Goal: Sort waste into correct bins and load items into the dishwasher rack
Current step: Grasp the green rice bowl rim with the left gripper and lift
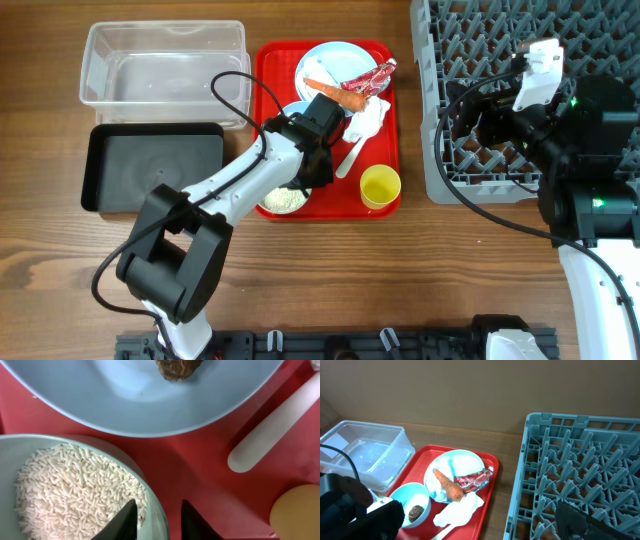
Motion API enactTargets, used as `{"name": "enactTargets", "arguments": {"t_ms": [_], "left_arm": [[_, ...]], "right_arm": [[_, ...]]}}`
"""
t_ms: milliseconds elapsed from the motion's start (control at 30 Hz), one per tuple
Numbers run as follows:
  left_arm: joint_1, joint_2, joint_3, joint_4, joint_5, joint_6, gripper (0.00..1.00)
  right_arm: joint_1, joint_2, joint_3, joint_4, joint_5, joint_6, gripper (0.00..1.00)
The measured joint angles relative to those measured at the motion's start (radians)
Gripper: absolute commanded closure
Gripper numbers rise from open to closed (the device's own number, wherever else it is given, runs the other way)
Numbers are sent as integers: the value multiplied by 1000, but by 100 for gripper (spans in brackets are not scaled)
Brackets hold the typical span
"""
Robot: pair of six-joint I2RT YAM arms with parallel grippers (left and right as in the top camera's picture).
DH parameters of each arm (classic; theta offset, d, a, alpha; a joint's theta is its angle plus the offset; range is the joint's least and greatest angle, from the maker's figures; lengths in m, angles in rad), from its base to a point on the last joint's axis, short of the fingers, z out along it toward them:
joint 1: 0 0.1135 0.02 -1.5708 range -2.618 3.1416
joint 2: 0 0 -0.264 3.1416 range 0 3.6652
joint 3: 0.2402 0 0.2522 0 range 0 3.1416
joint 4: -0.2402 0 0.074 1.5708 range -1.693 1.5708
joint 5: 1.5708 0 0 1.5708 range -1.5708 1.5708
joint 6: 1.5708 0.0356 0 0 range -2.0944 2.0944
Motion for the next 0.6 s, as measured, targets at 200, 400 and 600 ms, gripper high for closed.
{"name": "enactTargets", "arguments": {"t_ms": [200,400,600], "left_arm": [[0,0,0,8,-14,-4,94],[0,0,0,9,-18,-4,94],[0,0,0,8,-22,-2,73]], "right_arm": [[0,0,0,0,0,0,0],[0,0,0,0,7,0,0],[0,0,0,-8,19,0,0]]}}
